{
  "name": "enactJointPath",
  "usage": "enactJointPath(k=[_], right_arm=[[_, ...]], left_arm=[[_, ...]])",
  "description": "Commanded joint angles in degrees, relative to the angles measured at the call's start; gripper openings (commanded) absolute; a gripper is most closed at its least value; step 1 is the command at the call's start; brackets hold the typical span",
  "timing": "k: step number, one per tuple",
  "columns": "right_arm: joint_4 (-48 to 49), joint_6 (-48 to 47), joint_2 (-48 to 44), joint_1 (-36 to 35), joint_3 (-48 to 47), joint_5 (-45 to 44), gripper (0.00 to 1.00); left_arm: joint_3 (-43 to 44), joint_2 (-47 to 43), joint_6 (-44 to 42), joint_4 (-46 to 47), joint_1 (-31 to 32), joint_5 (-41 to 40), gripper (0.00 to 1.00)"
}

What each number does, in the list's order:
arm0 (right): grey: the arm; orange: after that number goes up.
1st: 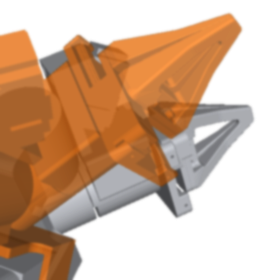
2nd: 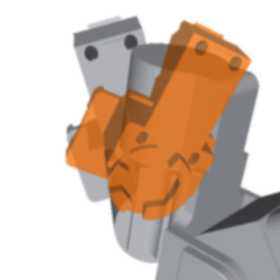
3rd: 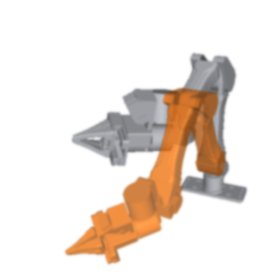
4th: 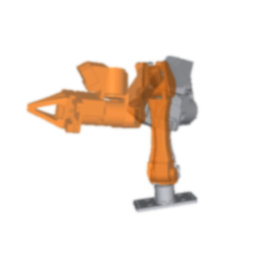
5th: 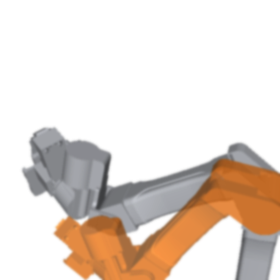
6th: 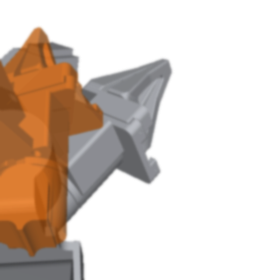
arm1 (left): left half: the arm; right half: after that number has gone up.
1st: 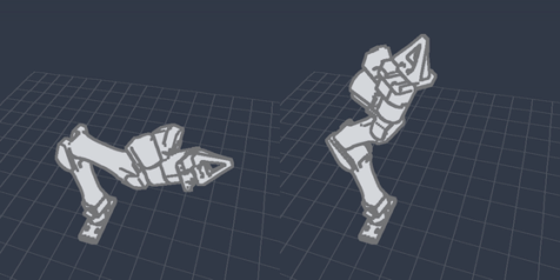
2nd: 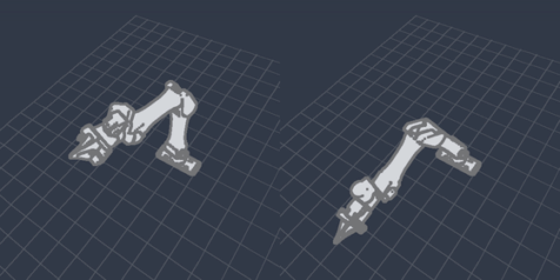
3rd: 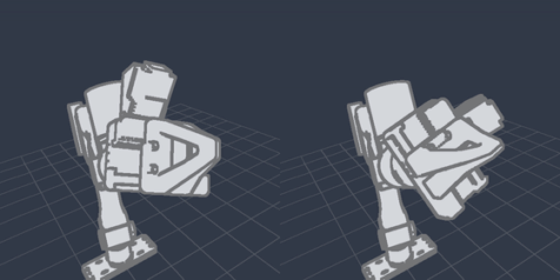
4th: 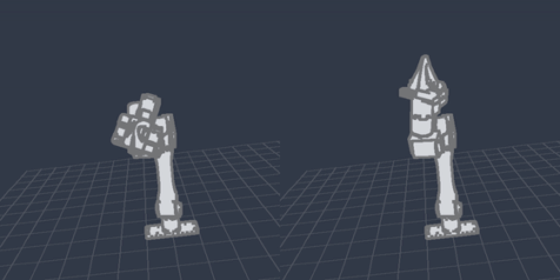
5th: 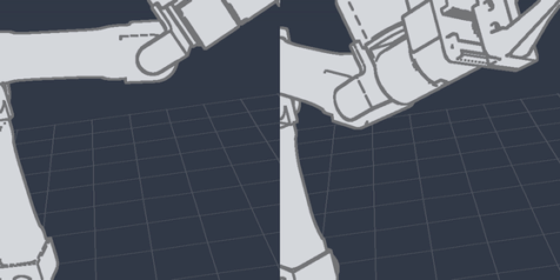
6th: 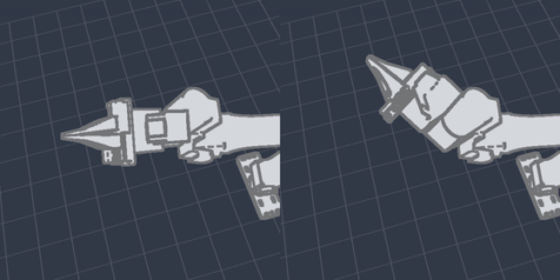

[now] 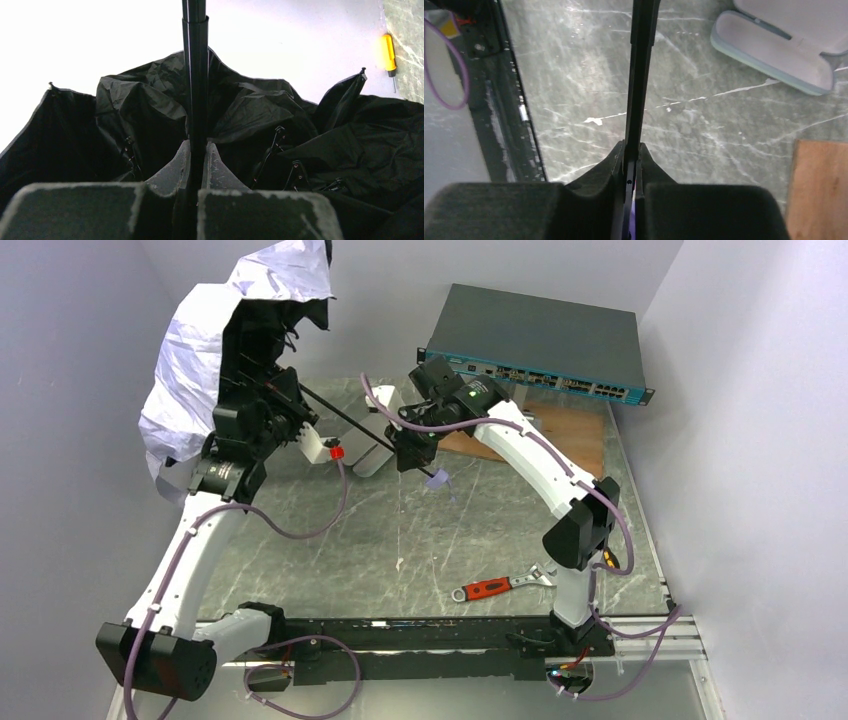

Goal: Open the umbrella

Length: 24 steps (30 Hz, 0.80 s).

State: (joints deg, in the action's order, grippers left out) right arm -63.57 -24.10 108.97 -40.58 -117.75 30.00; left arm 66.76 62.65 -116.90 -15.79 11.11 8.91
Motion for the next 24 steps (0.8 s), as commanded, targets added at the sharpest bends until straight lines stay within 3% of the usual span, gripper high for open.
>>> enactJointPath(k=[1, 7, 16, 24], right_arm=[[-2.6, -3.0, -0.9, 0.0, 1.7, -0.9, 0.0], [-4.4, -6.4, -4.3, 0.0, 6.6, -2.4, 0.0], [-6.4, -11.2, -8.5, 0.4, 11.4, -3.2, 0.0], [-7.7, -12.4, -8.8, 1.4, 12.7, -2.7, 0.0]], left_arm=[[2.2, 0.8, -1.7, 12.3, -1.9, -6.2, 0.0], [3.5, 5.5, -5.1, 21.2, -7.7, -13.8, 0.02], [8.6, 12.4, -7.0, 26.2, -16.2, -20.8, 0.33], [11.2, 16.3, -6.8, 30.5, -20.0, -22.1, 0.3]])
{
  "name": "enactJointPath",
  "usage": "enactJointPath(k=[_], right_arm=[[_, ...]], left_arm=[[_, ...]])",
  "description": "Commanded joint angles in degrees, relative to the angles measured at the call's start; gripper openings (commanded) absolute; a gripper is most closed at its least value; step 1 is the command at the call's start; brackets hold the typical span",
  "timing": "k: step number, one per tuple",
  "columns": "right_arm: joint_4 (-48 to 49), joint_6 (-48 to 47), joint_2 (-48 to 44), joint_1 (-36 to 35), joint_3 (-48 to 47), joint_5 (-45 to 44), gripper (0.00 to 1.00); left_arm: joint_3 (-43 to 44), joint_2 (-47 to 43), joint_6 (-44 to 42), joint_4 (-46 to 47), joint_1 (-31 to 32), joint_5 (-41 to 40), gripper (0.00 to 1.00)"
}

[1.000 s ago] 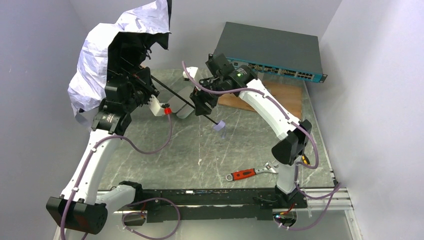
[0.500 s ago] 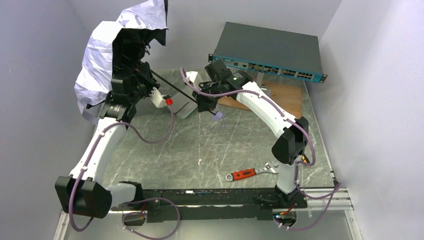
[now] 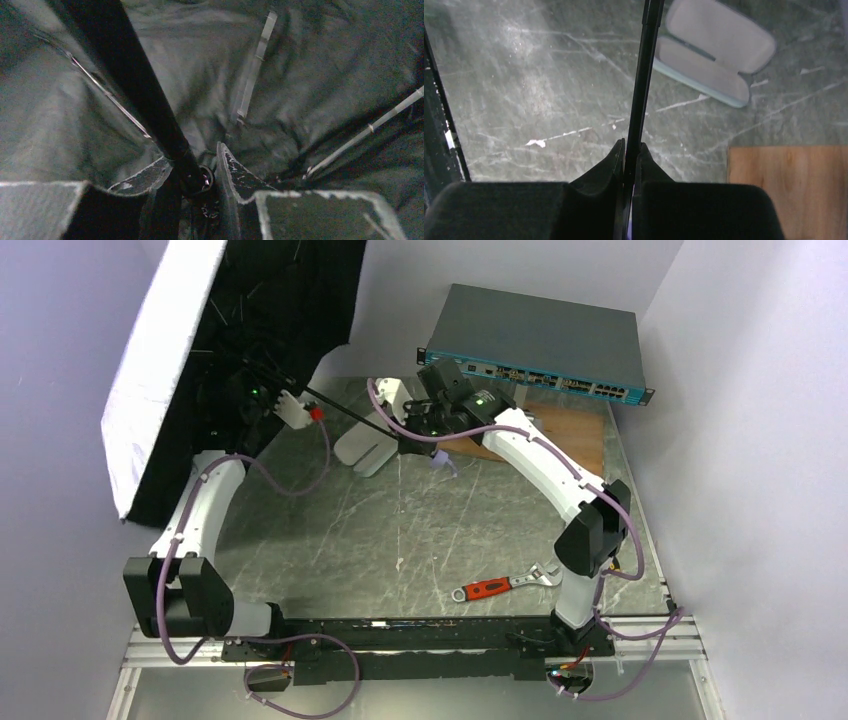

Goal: Open the umbrella

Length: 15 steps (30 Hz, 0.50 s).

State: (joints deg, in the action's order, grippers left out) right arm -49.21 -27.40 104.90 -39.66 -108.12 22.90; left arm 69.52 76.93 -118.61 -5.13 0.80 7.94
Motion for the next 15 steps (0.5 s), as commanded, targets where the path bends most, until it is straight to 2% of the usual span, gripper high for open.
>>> enactJointPath(k=[1, 3, 8, 15], right_arm=[[-22.2, -9.2, -4.9, 0.6, 3.3, 4.5, 0.0], [-22.1, -9.4, -5.2, 0.8, 3.9, 4.8, 0.0], [-21.1, -8.5, -5.4, 1.0, 4.2, 5.1, 0.0], [-20.2, -8.1, -6.2, 1.7, 5.1, 5.9, 0.0]], left_arm=[[9.4, 2.8, -5.1, 20.0, -10.3, -21.2, 0.3], [11.3, 4.2, -5.3, 20.7, -11.4, -21.2, 0.28], [14.4, 6.3, -4.1, 21.1, -12.9, -19.9, 0.17], [22.1, 11.6, -3.7, 21.7, -15.5, -18.9, 0.17]])
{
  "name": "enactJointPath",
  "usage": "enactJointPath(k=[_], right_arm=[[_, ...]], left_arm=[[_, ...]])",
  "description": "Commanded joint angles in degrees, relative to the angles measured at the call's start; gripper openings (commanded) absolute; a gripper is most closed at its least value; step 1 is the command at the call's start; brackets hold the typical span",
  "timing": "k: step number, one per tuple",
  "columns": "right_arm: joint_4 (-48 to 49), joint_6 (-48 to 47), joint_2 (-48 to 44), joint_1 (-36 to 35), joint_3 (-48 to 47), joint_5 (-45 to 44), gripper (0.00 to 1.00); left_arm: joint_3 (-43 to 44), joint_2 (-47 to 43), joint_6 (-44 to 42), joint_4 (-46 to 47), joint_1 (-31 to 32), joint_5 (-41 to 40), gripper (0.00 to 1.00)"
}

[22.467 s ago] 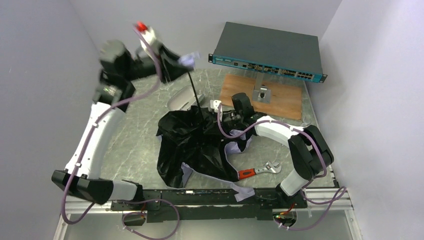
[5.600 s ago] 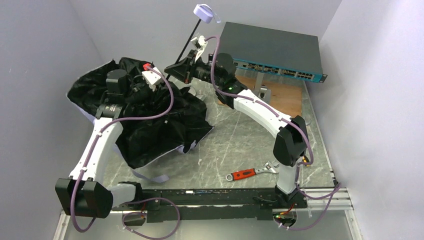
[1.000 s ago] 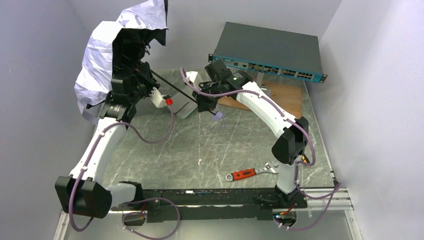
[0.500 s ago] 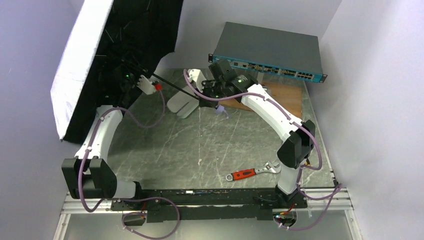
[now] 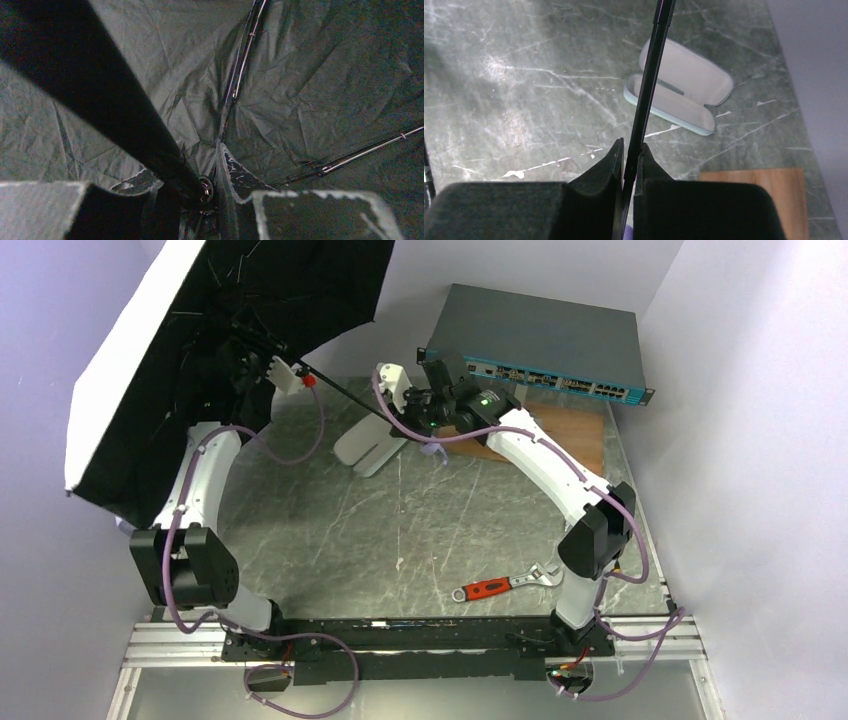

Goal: Open the umbrella

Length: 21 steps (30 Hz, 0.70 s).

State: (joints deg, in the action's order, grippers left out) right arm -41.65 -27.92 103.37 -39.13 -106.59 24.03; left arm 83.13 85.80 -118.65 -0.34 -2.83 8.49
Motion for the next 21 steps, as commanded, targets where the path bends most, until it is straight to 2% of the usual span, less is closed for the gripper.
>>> enactJointPath(k=[1, 3, 6, 8, 9, 12, 14, 17, 21], right_arm=[[-27.8, -7.6, -4.9, 1.3, 3.5, 5.2, 0.0], [-27.0, -7.8, -5.5, 1.6, 3.6, 6.1, 0.0], [-20.3, -5.5, -9.0, 2.6, 5.1, 9.0, 0.0], [-11.1, -1.6, -13.5, 3.8, 8.3, 13.1, 0.02], [-4.7, 2.0, -16.1, 4.1, 10.3, 14.3, 0.13], [14.8, 9.4, -23.0, 4.2, 15.2, 17.6, 0.6], [25.7, 15.6, -26.2, 4.2, 17.3, 18.0, 0.8], [37.5, 21.6, -29.4, 4.3, 18.7, 15.7, 0.91], [46.4, 25.5, -33.0, 4.5, 21.5, 9.1, 0.97]], left_arm=[[8.8, 2.9, -3.2, 16.5, -12.2, -19.1, 0.15], [8.8, 2.6, -2.2, 15.1, -12.2, -18.2, 0.0], [3.5, -1.6, -2.3, 13.3, -12.1, -11.9, 0.0], [0.0, -5.6, -1.6, 10.2, -11.3, -8.3, 0.0], [-1.6, -7.2, -1.5, 9.0, -10.6, -7.2, 0.0], [-5.4, -10.6, -2.0, 8.5, -9.5, -4.1, 0.0], [-4.0, -11.2, -0.4, 7.6, -8.9, -3.8, 0.0], [1.4, -10.5, 3.2, 4.8, -8.5, -4.7, 0.0], [8.2, -10.2, 10.7, -1.6, -8.3, -3.6, 0.0]])
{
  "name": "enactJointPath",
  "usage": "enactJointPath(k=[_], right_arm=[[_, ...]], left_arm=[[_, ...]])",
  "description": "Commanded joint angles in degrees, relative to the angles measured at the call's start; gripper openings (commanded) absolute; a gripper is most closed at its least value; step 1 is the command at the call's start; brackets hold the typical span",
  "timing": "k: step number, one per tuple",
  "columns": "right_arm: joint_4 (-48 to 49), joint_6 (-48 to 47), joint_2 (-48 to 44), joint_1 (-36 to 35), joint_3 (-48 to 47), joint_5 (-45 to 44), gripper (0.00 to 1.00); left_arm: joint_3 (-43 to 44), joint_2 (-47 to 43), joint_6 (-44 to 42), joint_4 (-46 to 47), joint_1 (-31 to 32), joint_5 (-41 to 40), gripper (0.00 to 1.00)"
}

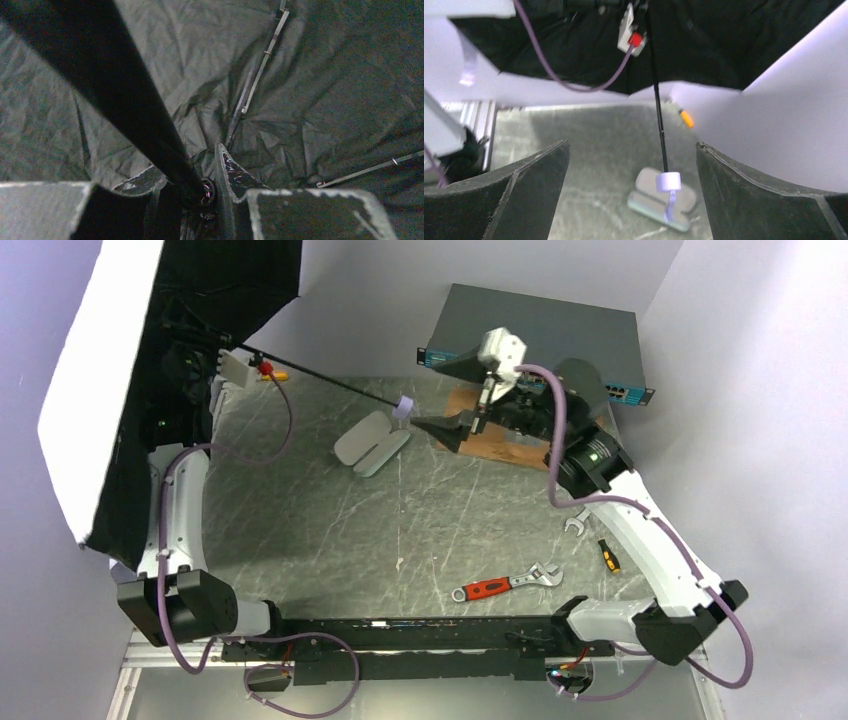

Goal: Open the umbrella

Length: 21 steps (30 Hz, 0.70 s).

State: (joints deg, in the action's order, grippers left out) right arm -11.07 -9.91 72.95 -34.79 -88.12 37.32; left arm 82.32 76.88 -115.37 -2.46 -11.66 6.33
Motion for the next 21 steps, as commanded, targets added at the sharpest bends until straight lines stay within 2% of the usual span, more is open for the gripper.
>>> enactJointPath(k=[1, 6, 12, 16, 21], right_arm=[[17.4, 8.1, -3.3, 0.4, 3.9, -6.0, 0.98], [20.0, 11.0, -5.9, 1.8, 6.0, -15.1, 1.0], [18.7, 12.6, -7.6, 2.7, 6.9, -14.1, 1.0], [17.9, 12.5, -8.0, 2.7, 7.6, -13.7, 1.0], [16.3, 12.1, -7.5, 2.7, 6.9, -12.5, 1.0]], left_arm=[[11.1, -1.2, 10.4, -2.0, 0.6, -1.2, 0.0], [22.6, 0.9, 29.2, -14.8, 1.5, -0.2, 0.0], [34.4, 3.8, 48.7, -26.9, 2.6, 5.4, 0.0], [32.8, 2.3, 59.8, -30.2, 3.9, 10.8, 0.0], [21.3, -3.7, 72.8, -29.7, 6.3, 16.5, 0.0]])
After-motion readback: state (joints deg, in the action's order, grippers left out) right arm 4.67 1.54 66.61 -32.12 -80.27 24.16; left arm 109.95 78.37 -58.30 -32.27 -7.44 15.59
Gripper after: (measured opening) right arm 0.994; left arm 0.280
